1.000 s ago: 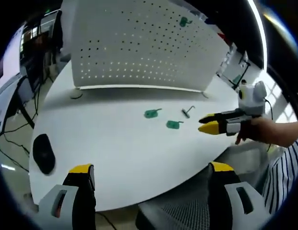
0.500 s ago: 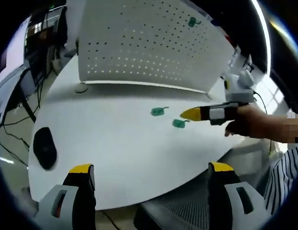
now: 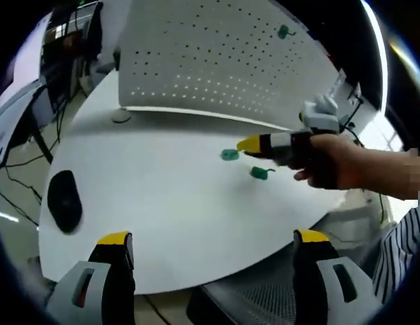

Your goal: Insert the hook assembly into the mounting plate slot until the hook locks in place.

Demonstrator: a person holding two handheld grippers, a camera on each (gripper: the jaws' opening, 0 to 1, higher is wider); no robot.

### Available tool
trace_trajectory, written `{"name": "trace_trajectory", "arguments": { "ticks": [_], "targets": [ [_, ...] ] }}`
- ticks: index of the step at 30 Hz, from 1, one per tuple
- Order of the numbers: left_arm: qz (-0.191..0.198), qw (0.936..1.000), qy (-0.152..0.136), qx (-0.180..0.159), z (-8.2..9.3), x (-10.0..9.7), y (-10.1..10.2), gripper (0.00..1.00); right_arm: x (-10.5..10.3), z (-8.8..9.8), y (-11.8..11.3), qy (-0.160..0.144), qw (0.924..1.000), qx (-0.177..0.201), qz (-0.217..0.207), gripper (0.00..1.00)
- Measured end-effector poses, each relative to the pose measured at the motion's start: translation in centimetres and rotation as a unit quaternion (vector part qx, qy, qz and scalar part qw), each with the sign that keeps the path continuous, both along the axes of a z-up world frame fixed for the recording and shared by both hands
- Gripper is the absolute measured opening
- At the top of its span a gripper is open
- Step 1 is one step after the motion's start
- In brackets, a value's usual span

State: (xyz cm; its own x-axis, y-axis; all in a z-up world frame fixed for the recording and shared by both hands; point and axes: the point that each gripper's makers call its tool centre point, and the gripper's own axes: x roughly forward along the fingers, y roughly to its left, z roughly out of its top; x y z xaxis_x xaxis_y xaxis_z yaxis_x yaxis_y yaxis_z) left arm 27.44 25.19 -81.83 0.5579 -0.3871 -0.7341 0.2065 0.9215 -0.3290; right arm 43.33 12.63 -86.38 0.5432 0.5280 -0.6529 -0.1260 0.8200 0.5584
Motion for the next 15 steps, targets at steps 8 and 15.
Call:
{"name": "trace_trajectory", "arguments": {
  "ticks": [8,15],
  "targets": [
    [-0.001,1.0,-0.004,0.003,0.0,0.2,-0.1,0.99,0.2,-2.0,-0.3,0.053,0.997,-0.012,-0.055,0.15],
    [-0.003,1.0,0.001,0.0,-0.2,0.1,-0.3,0.99,0.9,-1.6,-1.0,0.036,0.9968,-0.032,-0.063,0.05]
  ]
}}
